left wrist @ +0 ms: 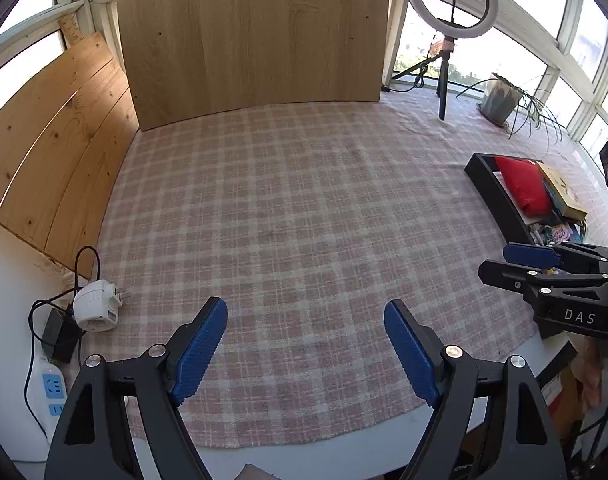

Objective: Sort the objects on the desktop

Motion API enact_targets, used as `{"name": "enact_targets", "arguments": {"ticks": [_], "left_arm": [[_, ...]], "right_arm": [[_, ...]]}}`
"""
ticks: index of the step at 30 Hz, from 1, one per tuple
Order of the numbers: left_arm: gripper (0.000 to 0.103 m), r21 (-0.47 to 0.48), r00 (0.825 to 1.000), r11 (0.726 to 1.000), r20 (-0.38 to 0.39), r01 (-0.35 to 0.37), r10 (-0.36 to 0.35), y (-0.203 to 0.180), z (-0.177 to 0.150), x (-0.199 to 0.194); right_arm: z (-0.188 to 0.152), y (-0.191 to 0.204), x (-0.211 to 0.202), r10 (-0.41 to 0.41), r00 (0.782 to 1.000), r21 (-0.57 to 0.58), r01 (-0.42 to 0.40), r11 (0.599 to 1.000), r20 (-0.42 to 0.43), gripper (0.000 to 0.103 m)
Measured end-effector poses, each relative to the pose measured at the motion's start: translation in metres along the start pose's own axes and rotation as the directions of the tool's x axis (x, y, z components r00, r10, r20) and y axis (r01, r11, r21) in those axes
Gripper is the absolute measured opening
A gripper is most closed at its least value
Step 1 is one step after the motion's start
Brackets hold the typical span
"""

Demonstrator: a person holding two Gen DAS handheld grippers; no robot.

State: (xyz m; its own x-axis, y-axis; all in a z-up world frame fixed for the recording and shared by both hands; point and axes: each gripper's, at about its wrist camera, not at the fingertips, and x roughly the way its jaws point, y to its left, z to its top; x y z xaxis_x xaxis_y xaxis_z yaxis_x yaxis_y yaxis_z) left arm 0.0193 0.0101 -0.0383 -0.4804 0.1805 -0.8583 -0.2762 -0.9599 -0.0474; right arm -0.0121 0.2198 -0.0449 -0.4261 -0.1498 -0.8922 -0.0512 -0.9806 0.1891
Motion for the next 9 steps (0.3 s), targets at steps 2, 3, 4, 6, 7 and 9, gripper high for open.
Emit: {"name": "enact_targets", "arguments": {"ticks": [2, 3, 4, 6, 7, 9], "left_arm": [[0.084, -0.007, 1.000, 1.000, -0.007, 0.002, -0.002, 0.007, -0.001, 0.002], [0.084, -0.009, 1.000, 1.000, -0.008, 0.004, -0.004, 0.010, -0.001, 0.002], [0.084, -0.007, 1.000, 1.000, -0.008, 0.005, -0.006, 0.012, -0.001, 0.002], [0.084, 0.002, 1.000, 1.000, 0.004, 0.008, -0.008, 0.013, -0.001, 0.002], [0.084, 0.004, 1.000, 1.000, 0.012, 0.011, -0.011, 0.014, -0.001, 0.002], [0.088, 0.007, 1.000, 1.000, 0.021, 0.016, -0.016, 0.016, 0.000, 0.002]], "right_arm": [[-0.001, 0.007, 0.004, -0.002, 1.000, -0.002, 0.002, 1.000, -0.005, 0.048], [0.000, 0.010, 0.005, -0.003, 1.000, -0.005, 0.003, 1.000, -0.007, 0.048], [0.000, 0.012, 0.007, -0.006, 1.000, -0.007, 0.006, 1.000, -0.008, 0.048], [0.001, 0.017, 0.009, -0.016, 1.000, -0.008, 0.016, 1.000, -0.008, 0.048], [0.002, 0.018, 0.010, -0.018, 1.000, -0.006, 0.018, 1.000, -0.007, 0.048], [0.005, 0.020, 0.012, -0.019, 1.000, 0.001, 0.019, 1.000, -0.004, 0.048]]}}
